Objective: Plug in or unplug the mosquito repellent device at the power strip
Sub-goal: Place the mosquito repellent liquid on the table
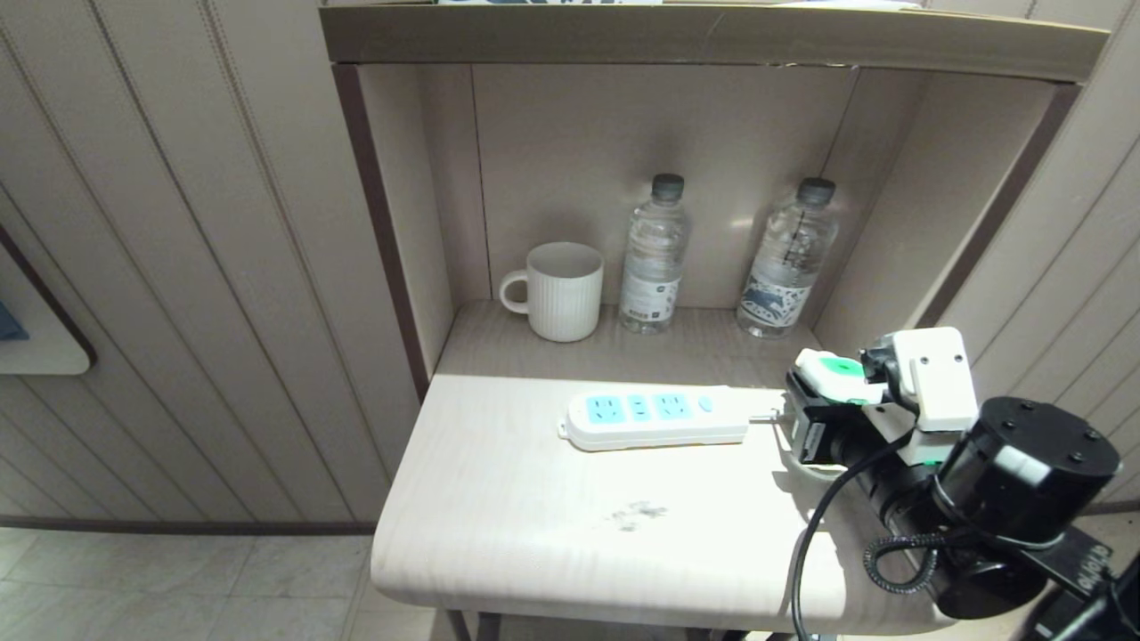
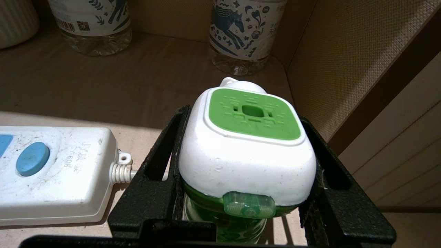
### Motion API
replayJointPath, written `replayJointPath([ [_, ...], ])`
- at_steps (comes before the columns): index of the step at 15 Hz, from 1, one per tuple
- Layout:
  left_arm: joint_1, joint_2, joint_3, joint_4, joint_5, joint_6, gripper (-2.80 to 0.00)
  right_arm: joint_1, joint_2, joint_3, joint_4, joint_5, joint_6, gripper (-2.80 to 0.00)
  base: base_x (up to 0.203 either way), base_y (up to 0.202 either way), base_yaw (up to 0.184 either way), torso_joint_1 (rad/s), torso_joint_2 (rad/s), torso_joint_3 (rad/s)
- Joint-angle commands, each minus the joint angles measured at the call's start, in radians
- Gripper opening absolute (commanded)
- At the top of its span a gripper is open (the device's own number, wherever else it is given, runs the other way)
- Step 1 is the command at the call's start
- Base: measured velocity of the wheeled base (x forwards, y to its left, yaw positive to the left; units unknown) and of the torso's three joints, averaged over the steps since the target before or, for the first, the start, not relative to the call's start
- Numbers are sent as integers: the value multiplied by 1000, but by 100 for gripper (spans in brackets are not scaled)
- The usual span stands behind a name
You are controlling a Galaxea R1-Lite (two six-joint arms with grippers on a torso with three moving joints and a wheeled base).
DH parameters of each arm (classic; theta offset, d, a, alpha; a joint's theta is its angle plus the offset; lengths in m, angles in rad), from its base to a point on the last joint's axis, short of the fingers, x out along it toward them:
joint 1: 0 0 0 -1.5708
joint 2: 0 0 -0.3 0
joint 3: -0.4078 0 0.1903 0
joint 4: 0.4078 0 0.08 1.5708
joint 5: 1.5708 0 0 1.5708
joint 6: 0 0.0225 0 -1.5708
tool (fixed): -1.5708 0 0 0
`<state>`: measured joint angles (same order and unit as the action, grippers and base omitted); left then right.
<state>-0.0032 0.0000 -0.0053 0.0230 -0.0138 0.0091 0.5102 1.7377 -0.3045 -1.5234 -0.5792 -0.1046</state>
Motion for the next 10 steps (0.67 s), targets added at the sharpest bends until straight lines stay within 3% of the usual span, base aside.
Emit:
replayJointPath([
  [1, 0, 2, -1, 0, 0, 0, -280, 1, 3, 4, -47, -8, 0, -280, 0, 0, 0, 0, 0, 0],
  [4, 0, 2, 1, 0, 0, 0, -280, 2, 3, 1, -47, -16, 0, -280, 0, 0, 0, 0, 0, 0],
  [5, 0, 2, 0, 0, 0, 0, -280, 1, 3, -1, -47, -21, 0, 0, 0, 0, 0, 0, 0, 0],
  [10, 0, 2, -1, 0, 0, 0, -280, 2, -4, -1, -47, -21, -1, 0, 0, 0, 0, 0, 0, 0],
])
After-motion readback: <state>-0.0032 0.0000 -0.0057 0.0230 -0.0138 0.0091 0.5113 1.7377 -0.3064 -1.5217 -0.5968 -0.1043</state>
